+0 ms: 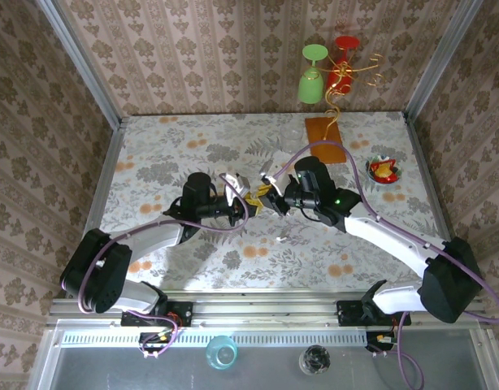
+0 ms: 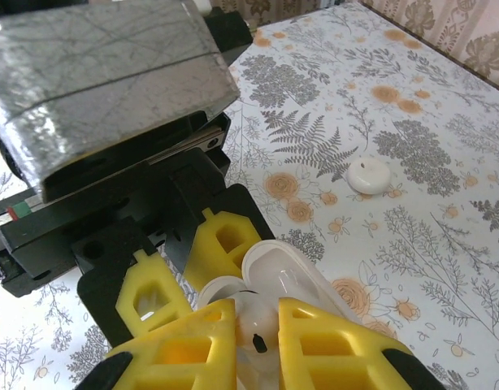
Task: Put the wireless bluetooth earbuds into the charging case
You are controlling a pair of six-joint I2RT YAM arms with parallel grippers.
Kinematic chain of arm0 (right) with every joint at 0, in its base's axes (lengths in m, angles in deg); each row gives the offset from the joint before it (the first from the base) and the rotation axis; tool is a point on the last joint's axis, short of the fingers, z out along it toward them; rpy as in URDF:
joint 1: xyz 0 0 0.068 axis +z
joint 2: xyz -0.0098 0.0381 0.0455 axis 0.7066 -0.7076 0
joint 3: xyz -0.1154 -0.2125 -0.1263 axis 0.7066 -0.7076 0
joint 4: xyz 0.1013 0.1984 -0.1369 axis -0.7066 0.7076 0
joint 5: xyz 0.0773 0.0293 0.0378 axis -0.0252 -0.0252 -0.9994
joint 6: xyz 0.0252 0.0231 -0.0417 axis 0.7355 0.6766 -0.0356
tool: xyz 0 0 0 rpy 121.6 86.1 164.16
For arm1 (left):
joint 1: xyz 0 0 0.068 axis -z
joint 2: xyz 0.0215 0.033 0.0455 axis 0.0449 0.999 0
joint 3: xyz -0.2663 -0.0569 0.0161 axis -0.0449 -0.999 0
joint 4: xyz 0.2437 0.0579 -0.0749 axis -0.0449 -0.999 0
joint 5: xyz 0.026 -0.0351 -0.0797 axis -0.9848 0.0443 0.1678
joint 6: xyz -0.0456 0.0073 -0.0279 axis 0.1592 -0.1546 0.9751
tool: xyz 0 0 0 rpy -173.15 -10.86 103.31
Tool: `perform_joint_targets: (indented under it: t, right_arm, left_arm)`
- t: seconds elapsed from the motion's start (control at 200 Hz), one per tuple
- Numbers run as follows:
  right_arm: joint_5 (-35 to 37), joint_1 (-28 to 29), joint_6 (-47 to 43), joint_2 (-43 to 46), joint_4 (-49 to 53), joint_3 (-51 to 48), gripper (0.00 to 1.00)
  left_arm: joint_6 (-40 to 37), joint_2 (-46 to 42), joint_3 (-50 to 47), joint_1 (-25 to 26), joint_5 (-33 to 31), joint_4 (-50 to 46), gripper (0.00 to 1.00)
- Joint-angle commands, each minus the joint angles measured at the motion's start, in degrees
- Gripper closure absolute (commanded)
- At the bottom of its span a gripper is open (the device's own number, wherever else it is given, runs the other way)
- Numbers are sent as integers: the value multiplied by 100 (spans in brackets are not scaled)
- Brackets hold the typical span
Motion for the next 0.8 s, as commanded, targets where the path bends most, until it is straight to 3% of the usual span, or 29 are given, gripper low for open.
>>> perform_joint_targets:
  t: [0.0,0.2,0.265,0.435,0.59,0.795]
  right_arm:
    - [-449,57,-197,-100,253,172,82]
    - [-374,-5,-16,44,66,107,74]
    - [-384,-150,218,204,-152,-3,63]
    - [-1257,-810,1228,687,-929,-501,47]
    - [-1035,-1365,2394,1001,-1091,-853,43]
    - [-296,-1930,3666,704,65,-836,45]
  left_arm:
    - [80,29,218,9,136,125,95]
    - [50,36,183,-9,122,125,95]
    - [52,34,137,-26,111,166,95]
    - [82,22,77,-44,124,248,95]
    - [-103,-26,-41,-78,18,352,96]
    - [-313,-58,-151,-124,-55,530,97]
